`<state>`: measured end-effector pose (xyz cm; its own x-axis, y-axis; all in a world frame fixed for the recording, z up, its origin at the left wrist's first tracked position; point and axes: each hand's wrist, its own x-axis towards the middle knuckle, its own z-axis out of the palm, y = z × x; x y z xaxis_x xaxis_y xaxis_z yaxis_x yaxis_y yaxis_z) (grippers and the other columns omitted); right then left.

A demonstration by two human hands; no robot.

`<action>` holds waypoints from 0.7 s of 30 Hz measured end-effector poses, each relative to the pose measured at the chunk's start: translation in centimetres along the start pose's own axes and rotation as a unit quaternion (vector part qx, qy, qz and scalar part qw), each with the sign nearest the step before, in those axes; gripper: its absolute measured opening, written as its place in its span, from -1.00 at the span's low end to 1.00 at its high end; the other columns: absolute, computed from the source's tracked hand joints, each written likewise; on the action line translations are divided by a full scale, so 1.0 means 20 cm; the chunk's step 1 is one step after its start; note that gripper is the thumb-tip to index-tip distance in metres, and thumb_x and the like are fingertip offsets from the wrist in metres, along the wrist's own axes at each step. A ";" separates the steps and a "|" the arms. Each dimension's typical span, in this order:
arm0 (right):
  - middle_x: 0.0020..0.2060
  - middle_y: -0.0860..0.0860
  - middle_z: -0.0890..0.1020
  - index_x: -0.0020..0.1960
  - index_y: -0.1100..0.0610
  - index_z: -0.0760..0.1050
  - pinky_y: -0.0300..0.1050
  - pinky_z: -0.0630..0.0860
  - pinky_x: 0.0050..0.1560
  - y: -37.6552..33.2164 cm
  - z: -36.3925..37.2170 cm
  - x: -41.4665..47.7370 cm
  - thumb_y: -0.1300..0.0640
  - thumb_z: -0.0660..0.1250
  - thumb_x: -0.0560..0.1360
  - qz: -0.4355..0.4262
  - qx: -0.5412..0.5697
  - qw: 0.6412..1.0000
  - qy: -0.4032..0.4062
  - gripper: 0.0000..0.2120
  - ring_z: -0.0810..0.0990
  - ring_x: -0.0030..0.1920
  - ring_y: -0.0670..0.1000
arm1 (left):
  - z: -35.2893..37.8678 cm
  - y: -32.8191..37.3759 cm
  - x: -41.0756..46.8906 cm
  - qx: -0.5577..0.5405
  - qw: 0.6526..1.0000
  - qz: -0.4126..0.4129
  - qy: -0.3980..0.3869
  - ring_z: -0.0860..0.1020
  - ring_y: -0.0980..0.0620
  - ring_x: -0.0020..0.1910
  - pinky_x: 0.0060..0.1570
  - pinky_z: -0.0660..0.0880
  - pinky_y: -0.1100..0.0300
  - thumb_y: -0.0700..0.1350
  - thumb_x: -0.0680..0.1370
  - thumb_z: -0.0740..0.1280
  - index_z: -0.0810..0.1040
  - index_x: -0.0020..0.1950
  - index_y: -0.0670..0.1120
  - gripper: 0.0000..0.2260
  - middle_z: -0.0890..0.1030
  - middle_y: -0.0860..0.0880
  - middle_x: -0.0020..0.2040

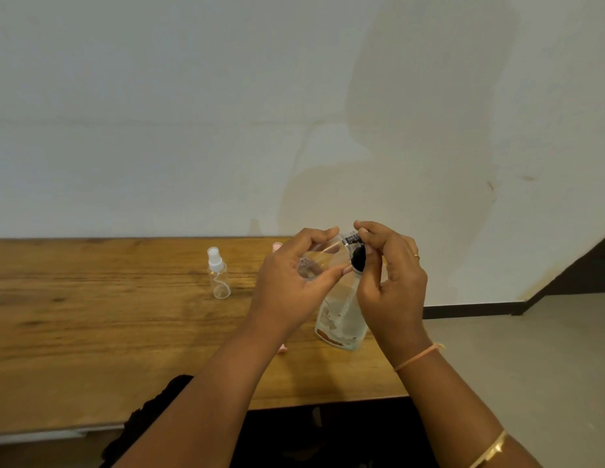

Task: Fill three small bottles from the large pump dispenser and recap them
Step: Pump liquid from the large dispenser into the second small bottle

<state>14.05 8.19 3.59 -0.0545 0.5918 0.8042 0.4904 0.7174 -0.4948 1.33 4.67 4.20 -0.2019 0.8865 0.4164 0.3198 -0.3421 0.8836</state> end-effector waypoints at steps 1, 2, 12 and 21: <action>0.04 -0.04 0.54 0.08 0.30 0.54 -0.49 0.37 0.10 0.01 0.00 -0.01 0.44 0.20 0.46 0.001 -0.005 1.000 -0.004 -0.74 0.41 0.09 -0.22 | 0.00 -0.01 0.00 0.006 1.000 -0.007 -0.002 0.57 0.25 0.10 0.03 0.59 0.17 -0.08 0.36 0.52 0.50 0.06 0.23 -0.63 0.62 0.18 0.04; 0.04 -0.04 0.54 0.09 0.30 0.54 -0.49 0.37 0.09 0.01 0.00 -0.01 0.42 0.19 0.47 0.002 -0.007 1.000 -0.008 -0.75 0.41 0.08 -0.23 | 0.01 -0.01 -0.01 0.008 1.000 -0.014 -0.002 0.57 0.26 0.10 0.09 0.58 0.09 -0.06 0.36 0.52 0.50 0.06 0.23 -0.64 0.63 0.18 0.04; 0.04 -0.05 0.53 0.08 0.29 0.53 -0.44 0.40 0.12 -0.04 0.00 0.00 0.45 0.20 0.45 0.000 -0.004 1.000 0.023 -0.73 0.46 0.09 -0.12 | 0.00 0.03 0.00 0.000 1.000 0.028 0.007 0.59 0.22 0.05 -0.03 0.59 0.20 0.10 0.32 0.44 0.49 0.09 0.22 -0.64 0.62 0.21 0.00; 0.04 -0.05 0.53 0.07 0.30 0.54 -0.38 0.42 0.05 0.02 0.01 -0.03 0.33 0.13 0.49 -0.014 -0.005 1.000 0.006 -0.74 0.47 0.05 -0.07 | 0.01 -0.03 -0.01 0.019 1.000 -0.015 0.003 0.57 0.27 0.09 0.21 0.46 -0.16 0.08 0.34 0.51 0.51 0.04 0.28 -0.67 0.62 0.27 0.02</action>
<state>14.10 8.28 2.81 -0.0566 0.5674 0.8215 0.4976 0.7294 -0.4694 1.40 4.70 3.61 -0.2169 0.8944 0.3912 0.3483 -0.3035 0.8869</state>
